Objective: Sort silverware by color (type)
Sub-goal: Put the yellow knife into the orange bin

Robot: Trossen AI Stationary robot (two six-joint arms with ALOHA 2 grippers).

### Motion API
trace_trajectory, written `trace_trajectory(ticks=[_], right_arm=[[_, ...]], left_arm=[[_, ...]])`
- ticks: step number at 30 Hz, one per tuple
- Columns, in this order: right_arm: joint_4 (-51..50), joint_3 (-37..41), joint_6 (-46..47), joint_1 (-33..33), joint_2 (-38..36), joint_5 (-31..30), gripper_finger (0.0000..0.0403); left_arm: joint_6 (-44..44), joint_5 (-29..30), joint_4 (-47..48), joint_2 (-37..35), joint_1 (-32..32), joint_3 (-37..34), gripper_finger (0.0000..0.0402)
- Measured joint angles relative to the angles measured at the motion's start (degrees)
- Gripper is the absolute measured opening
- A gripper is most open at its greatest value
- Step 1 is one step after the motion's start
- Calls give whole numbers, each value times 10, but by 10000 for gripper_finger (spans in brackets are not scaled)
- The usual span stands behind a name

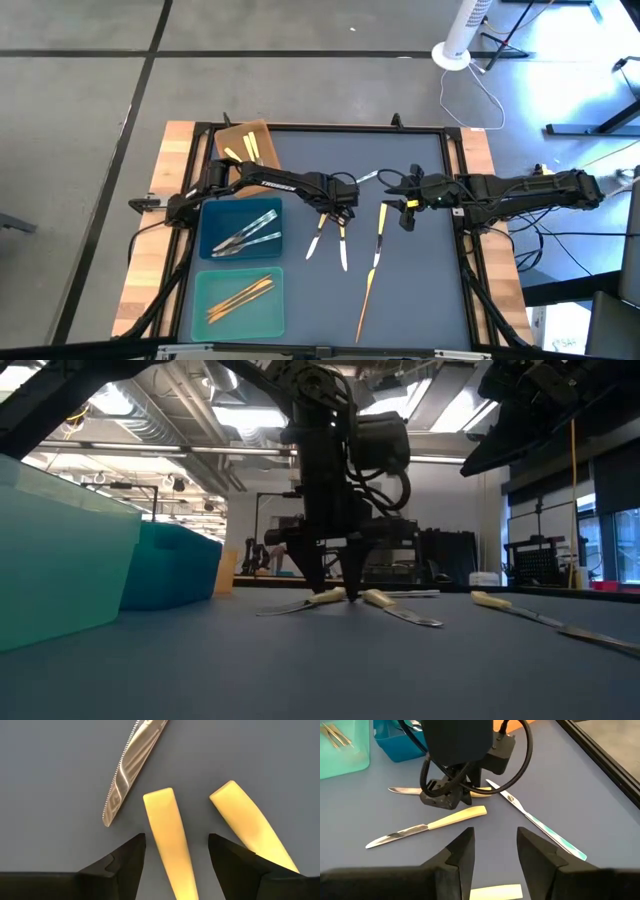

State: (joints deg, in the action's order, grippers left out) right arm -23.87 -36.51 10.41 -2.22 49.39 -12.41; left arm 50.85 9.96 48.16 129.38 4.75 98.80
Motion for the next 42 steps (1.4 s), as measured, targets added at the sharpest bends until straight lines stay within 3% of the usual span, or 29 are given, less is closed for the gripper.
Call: trace_trajectory(ticks=[16,38,42], right_arm=[[0,0,0,0,0,0,134],[0,0,0,0,0,0,134],[0,0,0,0,0,0,134]], left_arm=[[-4,12,5,4,-1,0,146],[-5,13,5,4,-1,0,138],[-5,14,5,5,-1,0,122]])
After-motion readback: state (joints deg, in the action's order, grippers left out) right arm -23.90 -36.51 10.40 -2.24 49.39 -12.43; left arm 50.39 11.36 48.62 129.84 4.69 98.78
